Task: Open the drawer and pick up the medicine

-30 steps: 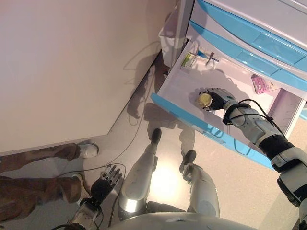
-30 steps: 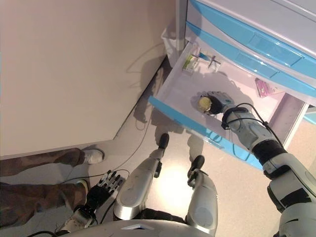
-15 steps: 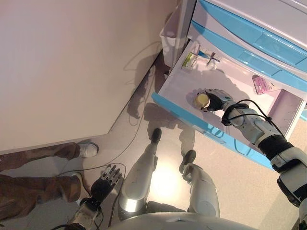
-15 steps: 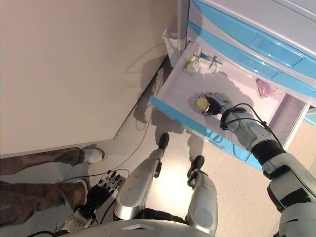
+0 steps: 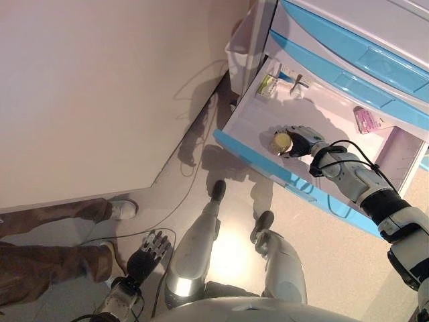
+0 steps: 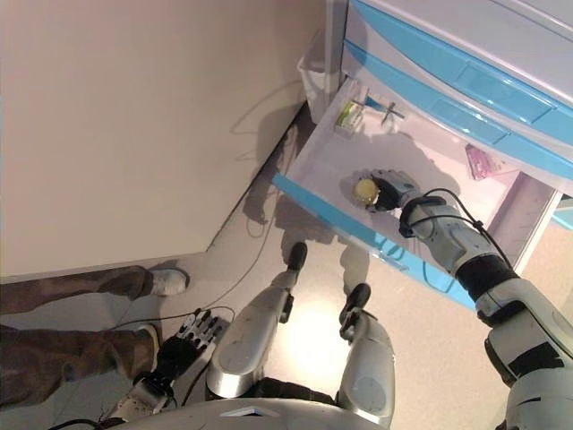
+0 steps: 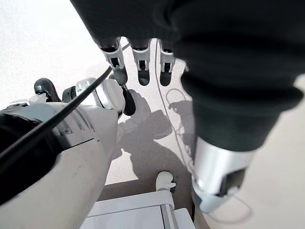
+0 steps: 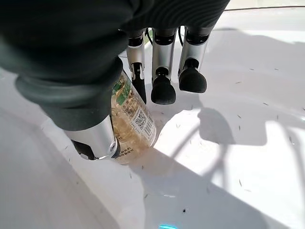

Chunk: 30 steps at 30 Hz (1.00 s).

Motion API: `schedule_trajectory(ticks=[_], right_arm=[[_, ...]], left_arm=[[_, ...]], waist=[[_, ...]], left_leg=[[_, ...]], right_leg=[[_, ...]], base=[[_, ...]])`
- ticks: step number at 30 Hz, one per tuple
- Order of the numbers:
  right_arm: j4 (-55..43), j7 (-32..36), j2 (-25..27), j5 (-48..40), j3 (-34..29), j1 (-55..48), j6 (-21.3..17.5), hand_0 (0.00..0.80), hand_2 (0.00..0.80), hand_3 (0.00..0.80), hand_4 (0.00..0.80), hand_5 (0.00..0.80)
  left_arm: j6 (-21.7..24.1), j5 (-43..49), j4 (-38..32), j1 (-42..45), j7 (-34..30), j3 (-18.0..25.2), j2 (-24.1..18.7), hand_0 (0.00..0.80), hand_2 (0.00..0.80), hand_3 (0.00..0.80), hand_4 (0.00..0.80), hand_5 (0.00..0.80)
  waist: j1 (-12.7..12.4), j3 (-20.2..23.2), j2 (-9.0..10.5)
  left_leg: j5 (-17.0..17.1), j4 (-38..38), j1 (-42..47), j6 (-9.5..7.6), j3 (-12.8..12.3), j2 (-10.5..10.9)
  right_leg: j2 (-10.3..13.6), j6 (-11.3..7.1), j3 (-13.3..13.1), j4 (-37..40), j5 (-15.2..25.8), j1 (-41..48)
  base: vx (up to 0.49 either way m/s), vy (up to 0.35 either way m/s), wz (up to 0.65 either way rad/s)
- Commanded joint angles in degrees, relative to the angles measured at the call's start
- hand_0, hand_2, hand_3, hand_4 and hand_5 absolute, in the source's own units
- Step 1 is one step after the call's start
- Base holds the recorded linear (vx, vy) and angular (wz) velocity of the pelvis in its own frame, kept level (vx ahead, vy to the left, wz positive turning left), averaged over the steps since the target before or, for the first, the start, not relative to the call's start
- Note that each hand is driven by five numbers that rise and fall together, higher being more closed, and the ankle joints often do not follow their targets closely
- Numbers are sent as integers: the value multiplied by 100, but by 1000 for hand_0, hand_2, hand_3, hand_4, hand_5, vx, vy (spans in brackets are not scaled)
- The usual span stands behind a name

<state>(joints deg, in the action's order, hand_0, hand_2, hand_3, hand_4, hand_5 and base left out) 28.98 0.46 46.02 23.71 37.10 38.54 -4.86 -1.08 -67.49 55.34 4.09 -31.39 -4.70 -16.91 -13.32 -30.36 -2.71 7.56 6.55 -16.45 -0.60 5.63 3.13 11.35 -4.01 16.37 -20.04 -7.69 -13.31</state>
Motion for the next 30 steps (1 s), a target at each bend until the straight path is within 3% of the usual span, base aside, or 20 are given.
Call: schedule_trajectory(ticks=[1,15,30], right_arm=[[-312,-108,29,-23,137,-5,-65,0,0,0,0,0],[-672,-627,173,559,99,3,-122,0,0,0,0,0],[-1293,-181,356,703,218,124,-225,0,0,0,0,0]], left_arm=[[21,50,-5,231,-93,-47,-234,0,0,0,0,0],[44,10,-30,280,-83,-27,-209,0,0,0,0,0],[6,-21,-28,245,-16,36,-218,0,0,0,0,0]], waist=[[-50,206,197],[-25,239,208],[-2,304,287]], left_leg=[[-1002,776,-24,106,-185,-164],[-991,695,27,116,-208,-194],[-957,634,33,126,-232,-234]], right_leg=[[211,-274,-89,601,738,-20],[210,-296,-84,613,732,7],[183,-314,-83,662,749,21]], base=[[0,0,0],[0,0,0],[0,0,0]])
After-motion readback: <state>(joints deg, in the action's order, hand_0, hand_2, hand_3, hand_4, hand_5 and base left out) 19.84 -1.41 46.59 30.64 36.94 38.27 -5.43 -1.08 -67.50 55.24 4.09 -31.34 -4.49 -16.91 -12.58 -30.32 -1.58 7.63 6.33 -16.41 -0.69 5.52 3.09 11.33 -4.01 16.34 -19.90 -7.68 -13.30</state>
